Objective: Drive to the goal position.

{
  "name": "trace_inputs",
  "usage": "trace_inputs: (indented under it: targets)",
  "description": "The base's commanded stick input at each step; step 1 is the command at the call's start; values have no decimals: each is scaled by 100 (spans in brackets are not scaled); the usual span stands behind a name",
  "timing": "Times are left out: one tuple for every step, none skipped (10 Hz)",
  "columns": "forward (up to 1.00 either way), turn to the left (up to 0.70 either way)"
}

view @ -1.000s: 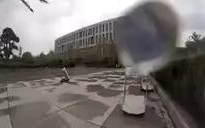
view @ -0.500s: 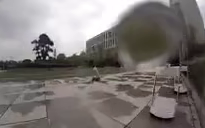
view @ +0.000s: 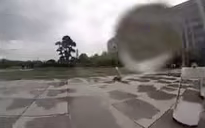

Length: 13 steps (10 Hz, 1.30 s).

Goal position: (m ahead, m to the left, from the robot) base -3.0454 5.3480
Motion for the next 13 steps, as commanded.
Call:
trace_inputs:
  targets:
    - [70, 3]
    - [67, 8]
    - [0, 63]
    - [0, 70]
    - [0, 70]
    - [0, 70]
    - [0, 70]
    - [0, 70]
    - [0, 70]
    - [0, 70]
    - [0, 70]
    - [0, 70]
    - [0, 70]
